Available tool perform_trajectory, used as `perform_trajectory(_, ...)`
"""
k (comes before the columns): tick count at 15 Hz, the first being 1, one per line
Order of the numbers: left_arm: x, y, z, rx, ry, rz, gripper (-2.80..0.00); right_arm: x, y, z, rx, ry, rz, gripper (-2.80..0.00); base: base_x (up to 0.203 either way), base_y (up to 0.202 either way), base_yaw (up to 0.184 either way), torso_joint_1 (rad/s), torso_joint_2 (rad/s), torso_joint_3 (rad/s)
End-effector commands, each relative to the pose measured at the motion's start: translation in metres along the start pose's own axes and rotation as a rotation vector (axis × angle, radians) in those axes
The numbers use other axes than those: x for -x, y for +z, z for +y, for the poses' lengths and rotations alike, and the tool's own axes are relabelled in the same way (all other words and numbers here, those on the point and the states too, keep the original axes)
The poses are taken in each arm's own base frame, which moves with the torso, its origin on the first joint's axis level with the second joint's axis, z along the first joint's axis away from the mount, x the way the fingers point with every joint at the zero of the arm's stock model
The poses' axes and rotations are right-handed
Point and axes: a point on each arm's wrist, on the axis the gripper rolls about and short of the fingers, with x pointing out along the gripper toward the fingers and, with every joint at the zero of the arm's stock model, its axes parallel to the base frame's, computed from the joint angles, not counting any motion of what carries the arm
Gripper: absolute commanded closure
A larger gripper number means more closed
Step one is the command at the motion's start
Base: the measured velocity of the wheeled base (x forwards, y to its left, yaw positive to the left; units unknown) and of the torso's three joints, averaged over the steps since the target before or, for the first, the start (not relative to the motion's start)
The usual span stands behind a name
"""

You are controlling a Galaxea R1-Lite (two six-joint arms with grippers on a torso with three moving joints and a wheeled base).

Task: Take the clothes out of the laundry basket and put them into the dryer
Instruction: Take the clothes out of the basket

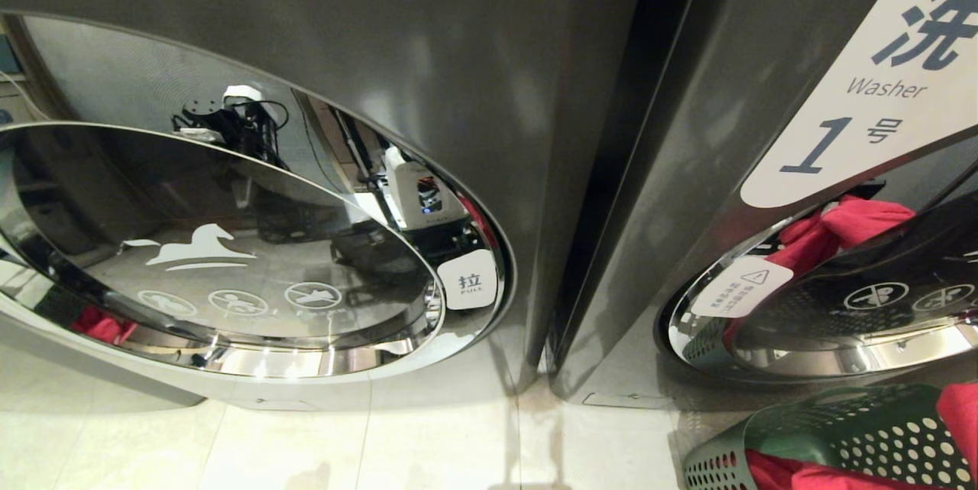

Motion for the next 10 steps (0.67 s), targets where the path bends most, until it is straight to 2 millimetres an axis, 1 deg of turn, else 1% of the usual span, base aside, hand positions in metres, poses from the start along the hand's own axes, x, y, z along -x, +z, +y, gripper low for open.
perform_trajectory(1,0.0000,0.0000,0.0000,0.002,0.000,0.000,0.00,-0.0002,0.0000,0.0000,0.000,0.001,0.003,0.00,0.000,0.000,0.000,0.000,0.00,0.000)
perform_trajectory(4,0.0000,0.0000,0.0000,0.002,0.000,0.000,0.00,-0.0001,0.0001,0.0000,0.000,0.002,0.001,0.00,0.000,0.000,0.000,0.002,0.00,0.107)
perform_trajectory(10,0.0000,0.0000,0.0000,0.004,0.000,0.000,0.00,-0.0002,0.0001,0.0000,-0.021,0.001,0.002,0.00,0.000,0.000,0.000,0.000,0.00,0.198)
